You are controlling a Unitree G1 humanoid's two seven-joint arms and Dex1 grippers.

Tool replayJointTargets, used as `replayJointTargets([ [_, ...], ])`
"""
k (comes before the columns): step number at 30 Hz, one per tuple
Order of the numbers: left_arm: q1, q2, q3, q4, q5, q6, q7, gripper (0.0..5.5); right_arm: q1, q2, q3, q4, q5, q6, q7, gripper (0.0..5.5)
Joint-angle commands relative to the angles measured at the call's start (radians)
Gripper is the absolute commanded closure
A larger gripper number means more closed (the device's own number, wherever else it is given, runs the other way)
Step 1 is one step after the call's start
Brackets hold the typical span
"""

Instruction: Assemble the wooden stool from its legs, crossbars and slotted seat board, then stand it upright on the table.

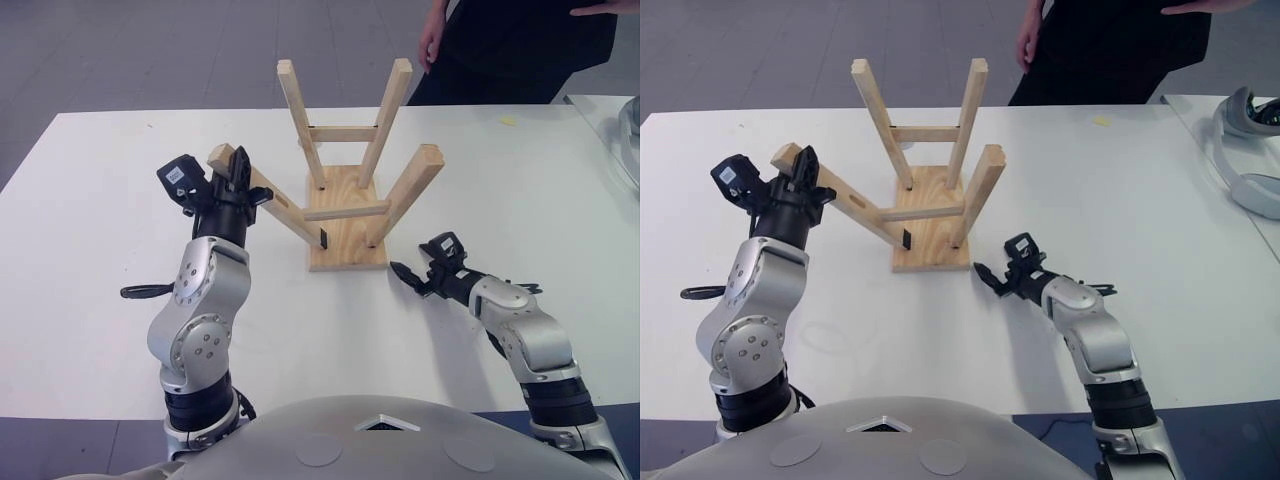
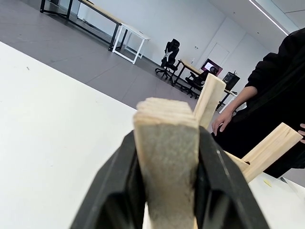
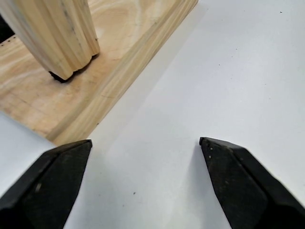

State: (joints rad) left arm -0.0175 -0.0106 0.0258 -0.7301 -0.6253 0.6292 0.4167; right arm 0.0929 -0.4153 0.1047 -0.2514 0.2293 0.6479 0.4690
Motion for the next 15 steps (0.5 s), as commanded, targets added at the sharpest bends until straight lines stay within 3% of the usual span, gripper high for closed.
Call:
replayJointTargets([
  [1,-0.017,0.055,-0.068,-0.005,0.079,0.058,-0.031,4.48,-0.01,-0.003,0.004,0.002,-0.012,-0.003,-0.002,1.27],
  [5,-0.011,0.082,-0.12,-0.028,0.134,0.066,-0.07,4.48,-0.007,-0.003,0.0,-0.004,-0.012,0.001,-0.006,1.27],
  [15,0.002,0.073,-0.119,-0.018,0.186,0.084,-0.103,4.48,-0.005,0.003,0.001,-0.005,-0.013,-0.001,-0.014,1.27],
])
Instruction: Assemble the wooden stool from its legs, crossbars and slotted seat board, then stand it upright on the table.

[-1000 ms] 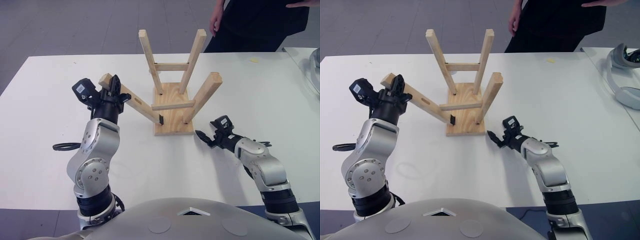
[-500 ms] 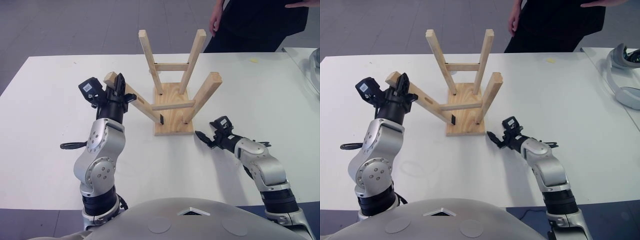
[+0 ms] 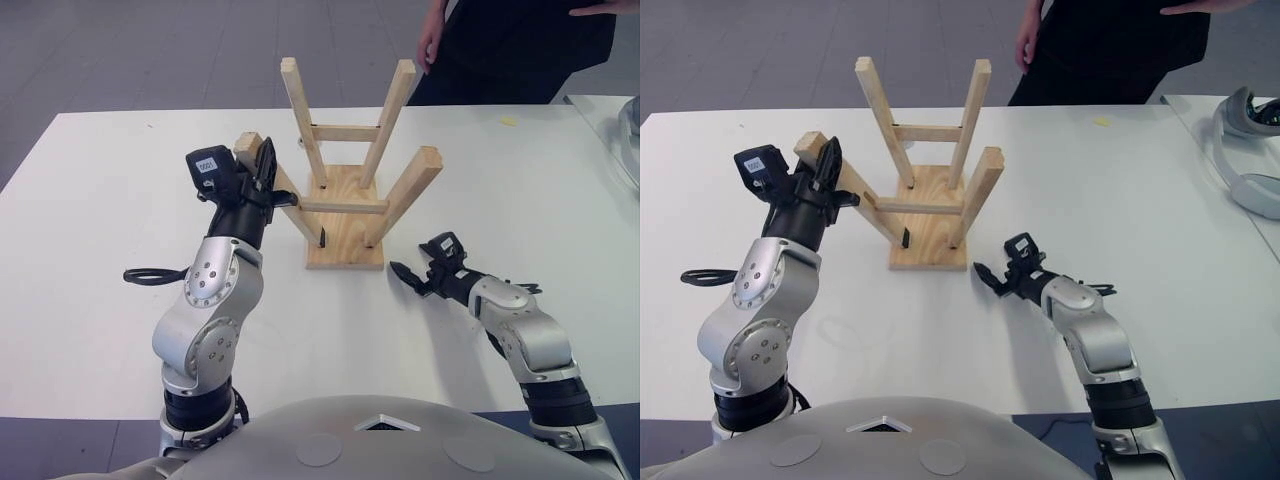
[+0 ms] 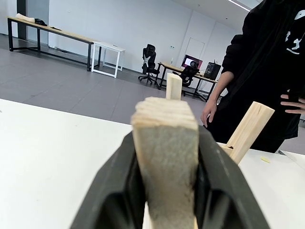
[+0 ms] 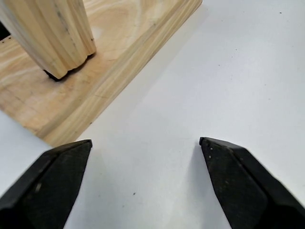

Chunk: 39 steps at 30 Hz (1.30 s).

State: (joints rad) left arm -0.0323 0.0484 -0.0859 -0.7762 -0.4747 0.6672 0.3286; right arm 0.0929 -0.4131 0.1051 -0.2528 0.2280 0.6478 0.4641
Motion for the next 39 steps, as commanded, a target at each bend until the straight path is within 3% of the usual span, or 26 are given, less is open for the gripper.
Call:
replayJointTargets([
  [1,0.009,0.023,-0.024,0.037,0.04,0.058,-0.029,4.48,-0.006,0.001,0.0,-0.001,-0.012,-0.002,-0.009,1.27],
  [6,-0.029,0.047,-0.099,0.077,0.029,0.127,-0.109,4.48,-0.009,0.006,0.005,0.002,-0.012,-0.003,-0.015,1.27],
  [12,-0.041,0.045,-0.093,0.091,0.041,0.155,-0.145,4.48,0.001,0.016,0.01,0.004,-0.013,-0.013,-0.026,1.27],
  [23,-0.05,0.251,-0.258,0.137,0.127,0.22,-0.304,4.43,-0.054,0.057,0.035,0.07,-0.046,-0.045,-0.036,1.27],
  [33,0.046,0.17,-0.043,0.27,-0.049,0.317,-0.318,4.41,-0.088,0.094,-0.002,0.078,-0.033,-0.038,-0.071,1.27],
  [39,0.029,0.155,-0.028,0.253,-0.086,0.363,-0.323,3.21,-0.119,0.099,-0.063,0.107,-0.018,-0.022,-0.087,1.27],
])
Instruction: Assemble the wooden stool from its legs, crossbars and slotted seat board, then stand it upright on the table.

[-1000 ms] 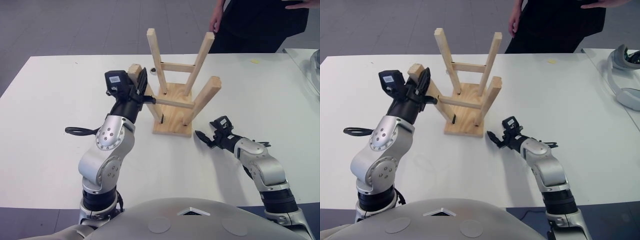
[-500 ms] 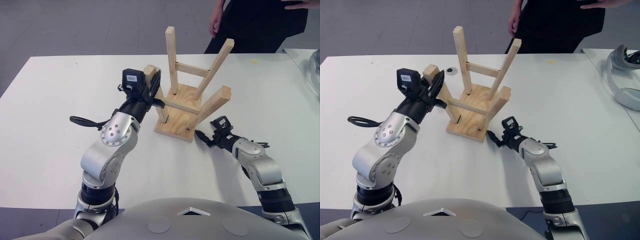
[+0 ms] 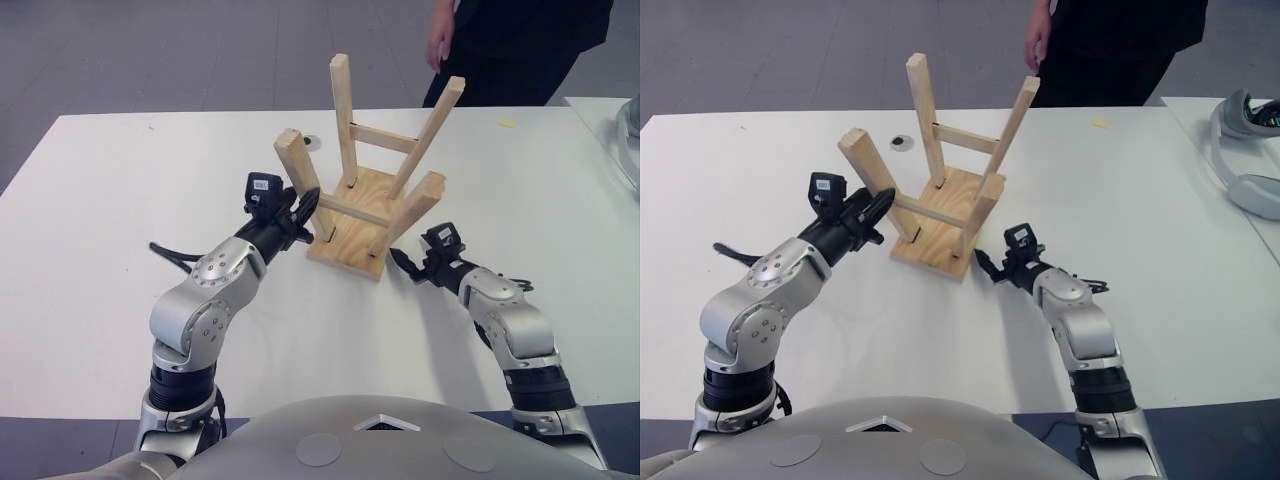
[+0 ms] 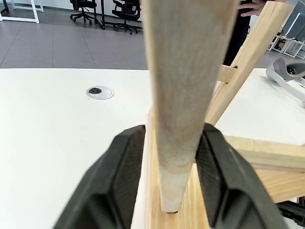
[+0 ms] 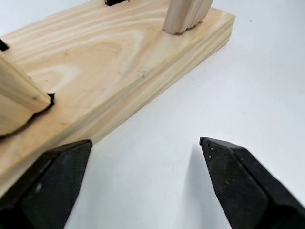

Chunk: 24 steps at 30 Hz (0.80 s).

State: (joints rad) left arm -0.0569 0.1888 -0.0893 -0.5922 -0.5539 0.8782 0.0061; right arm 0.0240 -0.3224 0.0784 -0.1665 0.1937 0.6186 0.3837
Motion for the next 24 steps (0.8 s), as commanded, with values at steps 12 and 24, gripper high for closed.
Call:
replayJointTargets([
  [12,-0.368,0.167,0.396,0.03,-0.446,0.115,-0.231,1.27,-0.101,-0.01,-0.166,0.155,0.004,-0.081,-0.028,1.27],
  [24,-0.174,0.292,0.284,0.156,-0.026,-0.279,-0.095,1.27,-0.02,0.07,-0.241,-0.421,0.001,0.101,-0.261,1.27],
])
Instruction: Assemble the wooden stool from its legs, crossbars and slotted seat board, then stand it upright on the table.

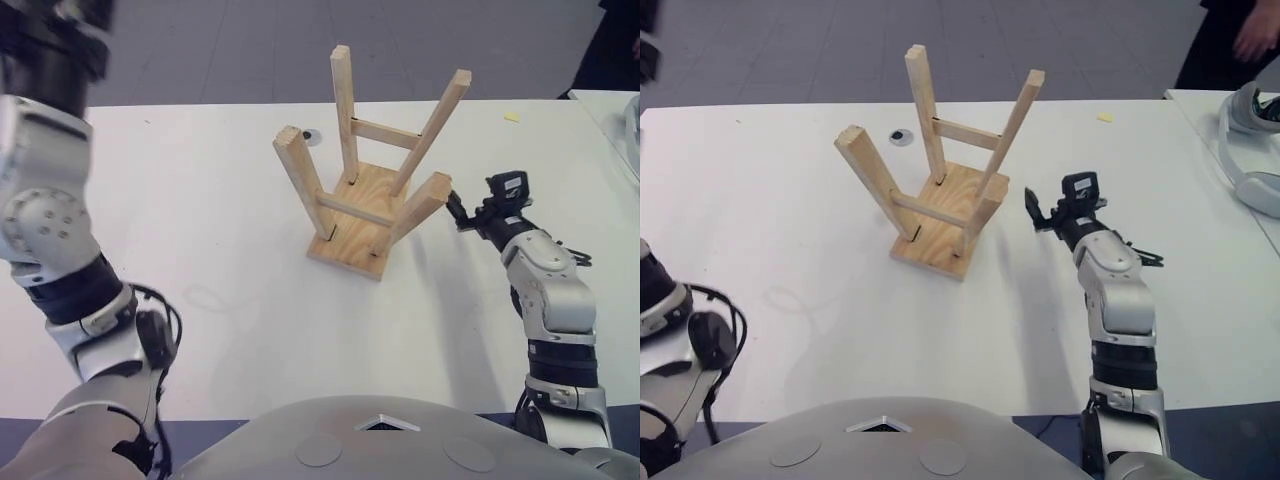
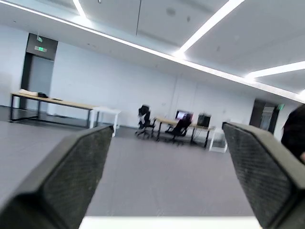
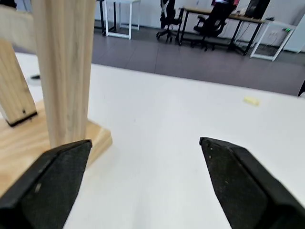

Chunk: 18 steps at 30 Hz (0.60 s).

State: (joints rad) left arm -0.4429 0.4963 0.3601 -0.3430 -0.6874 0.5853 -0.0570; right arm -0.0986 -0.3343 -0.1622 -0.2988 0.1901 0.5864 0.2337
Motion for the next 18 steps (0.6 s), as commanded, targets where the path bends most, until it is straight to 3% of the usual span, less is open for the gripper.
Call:
replayJointTargets([
  [1,0.26,-0.03,-0.183,-0.108,0.124,0.008,-0.033,1.27,0.16,0.111,0.013,-0.373,-0.005,0.171,-0.148,1.27],
  [7,0.366,-0.127,-0.236,-0.168,0.146,-0.008,-0.031,1.27,0.302,0.166,0.113,-0.561,-0.035,0.283,-0.225,1.27],
  [13,0.373,-0.237,-0.336,-0.203,0.188,-0.011,-0.004,1.27,0.29,0.125,-0.021,-0.446,-0.039,0.253,-0.204,1.27],
  [18,0.223,-0.297,-0.493,-0.176,0.187,0.018,-0.094,1.27,0.232,0.103,-0.111,-0.329,-0.048,0.186,-0.21,1.27],
])
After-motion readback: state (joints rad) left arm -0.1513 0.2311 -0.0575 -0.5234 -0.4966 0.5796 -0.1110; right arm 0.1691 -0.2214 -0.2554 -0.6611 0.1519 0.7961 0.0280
